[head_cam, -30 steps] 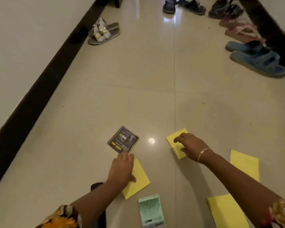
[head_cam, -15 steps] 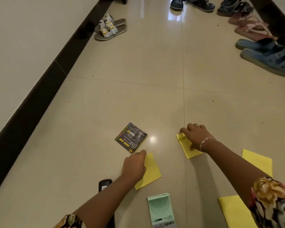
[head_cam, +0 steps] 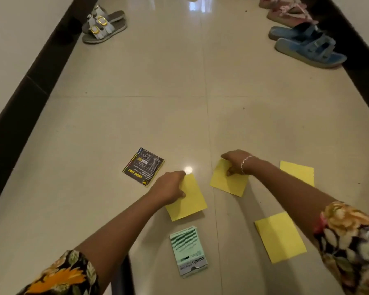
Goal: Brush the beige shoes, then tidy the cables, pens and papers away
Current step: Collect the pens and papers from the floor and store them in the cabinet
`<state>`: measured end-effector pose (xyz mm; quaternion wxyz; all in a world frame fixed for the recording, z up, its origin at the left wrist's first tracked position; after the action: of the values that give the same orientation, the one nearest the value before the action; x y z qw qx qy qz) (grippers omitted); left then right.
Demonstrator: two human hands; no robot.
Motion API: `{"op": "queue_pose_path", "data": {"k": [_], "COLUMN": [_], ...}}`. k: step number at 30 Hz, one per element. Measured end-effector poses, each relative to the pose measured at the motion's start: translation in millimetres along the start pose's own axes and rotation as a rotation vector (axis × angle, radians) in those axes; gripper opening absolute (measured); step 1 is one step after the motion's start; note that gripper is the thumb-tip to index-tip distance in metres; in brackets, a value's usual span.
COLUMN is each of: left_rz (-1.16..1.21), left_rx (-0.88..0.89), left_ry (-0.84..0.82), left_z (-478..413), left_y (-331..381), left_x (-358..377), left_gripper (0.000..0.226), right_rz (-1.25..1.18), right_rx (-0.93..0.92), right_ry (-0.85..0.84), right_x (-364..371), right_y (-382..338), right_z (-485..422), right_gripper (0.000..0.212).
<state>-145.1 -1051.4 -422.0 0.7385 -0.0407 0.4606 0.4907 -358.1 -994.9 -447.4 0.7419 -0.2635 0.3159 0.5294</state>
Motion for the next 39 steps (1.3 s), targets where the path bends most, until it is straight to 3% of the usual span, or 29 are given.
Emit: {"op": "queue_pose_path", "data": {"k": [4,8,11,20,27,34,37,39], "left_rz": [-0.118,-0.292,-0.396,-0.404,-0.423,-0.508,-0.277,-0.252], "left_rx": [0.119,0.293,0.418,0.554,0.503,0.462,0.459,0.463], "left_ry": [-0.007,-0.063,-0.139,-0.194,-0.035,0.054,0.079,0.096], "left_z": [-13,-31,-50,-116,-143,-146,-141,-132], "left_y": [30,82,126,241,265,264,256,246], "left_x": [-8,-8,0,40,94,107,97,77], "left_gripper": [0.045,0.031,0.033,0.049,0.058,0.058,0.054,0.050], "right_rz": [-0.041,0.100,0.179,0.174,0.066,0.076,-0.061,-0.156], "right_rx": [-0.041,-0.059,-0.082,-0.112,-0.049,0.024,0.061,0.103], "right_ry": [-0.234,-0.348,-0.237,0.120,0.114,0.045,0.016,0.060], "right_x": [-27,19,73,136,161,156,146,129], "right_y": [29,40,43,62,67,62,65,68], "right_z": [61,116,124,126,142,144,152,161], "right_gripper": [0.025,0.023,0.040,0.038,0.068,0.037,0.039,0.038]}}
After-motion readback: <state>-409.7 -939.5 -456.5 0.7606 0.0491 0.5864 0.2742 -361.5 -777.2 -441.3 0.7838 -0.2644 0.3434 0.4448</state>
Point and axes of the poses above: each hand's wrist, its own z-axis away from the middle knuckle, its own x-axis out of the palm, y = z × x, the point moved 1 cm from there along -z, towards the middle knuckle, and after that the axes turned 1 degree about z, right-handed, at the moved point
